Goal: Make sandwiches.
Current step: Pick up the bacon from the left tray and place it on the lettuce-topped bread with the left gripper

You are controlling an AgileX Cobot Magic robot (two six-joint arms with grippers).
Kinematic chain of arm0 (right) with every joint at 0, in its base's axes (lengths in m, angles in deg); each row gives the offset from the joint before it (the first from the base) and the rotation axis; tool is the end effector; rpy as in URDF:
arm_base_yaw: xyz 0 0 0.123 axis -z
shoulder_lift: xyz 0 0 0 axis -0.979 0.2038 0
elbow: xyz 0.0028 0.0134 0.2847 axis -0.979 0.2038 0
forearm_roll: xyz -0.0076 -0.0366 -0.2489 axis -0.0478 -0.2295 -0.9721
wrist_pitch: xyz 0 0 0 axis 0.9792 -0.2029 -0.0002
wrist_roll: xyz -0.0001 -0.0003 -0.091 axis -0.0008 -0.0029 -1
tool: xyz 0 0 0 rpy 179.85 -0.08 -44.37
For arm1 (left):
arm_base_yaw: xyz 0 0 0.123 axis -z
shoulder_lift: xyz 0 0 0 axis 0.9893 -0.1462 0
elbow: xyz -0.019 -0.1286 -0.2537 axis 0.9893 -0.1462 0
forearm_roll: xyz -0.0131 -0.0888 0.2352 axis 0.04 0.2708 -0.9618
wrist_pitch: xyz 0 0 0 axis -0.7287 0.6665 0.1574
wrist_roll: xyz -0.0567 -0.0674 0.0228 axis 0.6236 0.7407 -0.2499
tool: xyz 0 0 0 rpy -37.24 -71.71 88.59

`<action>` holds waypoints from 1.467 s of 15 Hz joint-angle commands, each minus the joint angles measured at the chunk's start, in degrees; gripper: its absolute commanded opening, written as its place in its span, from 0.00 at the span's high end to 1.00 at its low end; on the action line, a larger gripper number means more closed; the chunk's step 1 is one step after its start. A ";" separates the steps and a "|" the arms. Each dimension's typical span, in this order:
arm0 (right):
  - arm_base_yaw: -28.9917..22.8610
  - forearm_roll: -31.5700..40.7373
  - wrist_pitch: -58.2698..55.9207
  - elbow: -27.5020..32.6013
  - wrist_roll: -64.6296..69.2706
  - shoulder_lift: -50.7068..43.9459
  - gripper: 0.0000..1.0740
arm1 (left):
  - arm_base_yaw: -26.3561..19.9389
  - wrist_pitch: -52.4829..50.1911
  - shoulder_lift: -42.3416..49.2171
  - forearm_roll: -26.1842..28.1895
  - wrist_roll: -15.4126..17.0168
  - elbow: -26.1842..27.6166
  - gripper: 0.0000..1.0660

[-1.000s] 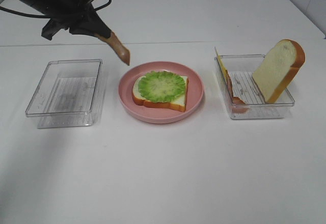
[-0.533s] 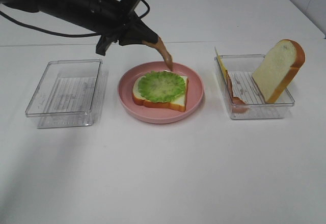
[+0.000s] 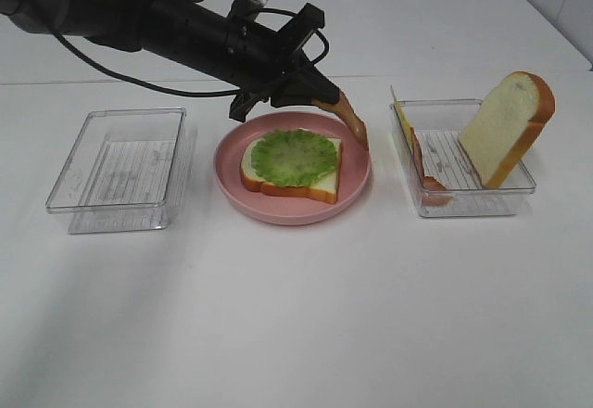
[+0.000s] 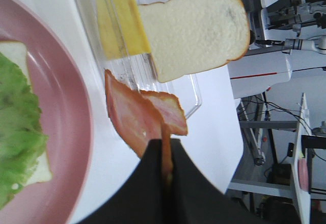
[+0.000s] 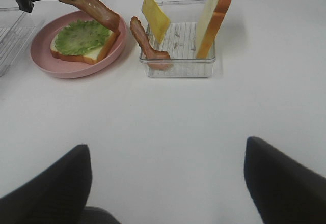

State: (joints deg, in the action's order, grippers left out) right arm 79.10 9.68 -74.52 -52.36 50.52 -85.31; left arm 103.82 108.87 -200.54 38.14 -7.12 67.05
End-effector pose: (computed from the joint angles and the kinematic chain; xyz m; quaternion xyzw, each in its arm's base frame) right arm -0.0068 0.0134 0.2783 -0.0480 0.8484 0.0488 0.5250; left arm 0.4293 -0.2439 0.1724 0.0224 0.8669 -0.4797 0.1335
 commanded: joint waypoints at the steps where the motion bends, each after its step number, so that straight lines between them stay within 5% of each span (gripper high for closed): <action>1: 0.17 0.17 0.52 0.11 -0.29 -0.74 0.28 | 0.17 -2.64 -0.74 -6.70 -0.40 0.29 1.00; 4: 0.17 0.17 0.52 0.11 -0.29 -0.74 0.28 | 0.17 -5.27 -0.74 -14.32 0.23 0.29 1.00; 8: 0.17 0.11 0.52 0.11 -0.29 -0.74 0.28 | -0.52 -6.88 -0.74 -16.67 0.69 0.29 1.00; 13: 0.17 0.11 0.52 0.11 -0.29 -0.74 0.28 | -3.09 -4.98 -0.69 -23.15 13.87 0.29 0.97; 14: 0.17 0.17 0.52 0.11 -0.29 -0.74 0.28 | -3.15 -4.98 -0.69 -24.52 14.73 0.29 0.90; 18: 0.17 0.11 0.52 0.11 -0.29 -0.74 0.28 | -3.15 -4.93 -0.57 -24.98 13.69 0.29 0.23; 20: 0.17 0.11 0.52 0.11 -0.29 -0.74 0.28 | -3.15 -4.93 0.11 -26.13 12.32 0.34 0.13; 22: 0.17 0.17 0.52 0.11 -0.29 -0.74 0.28 | -3.15 -4.35 3.09 -33.29 11.75 0.34 0.13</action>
State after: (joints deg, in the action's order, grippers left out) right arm 79.10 9.68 -74.52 -52.36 50.52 -85.31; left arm 100.61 104.11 -198.65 5.65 4.80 67.05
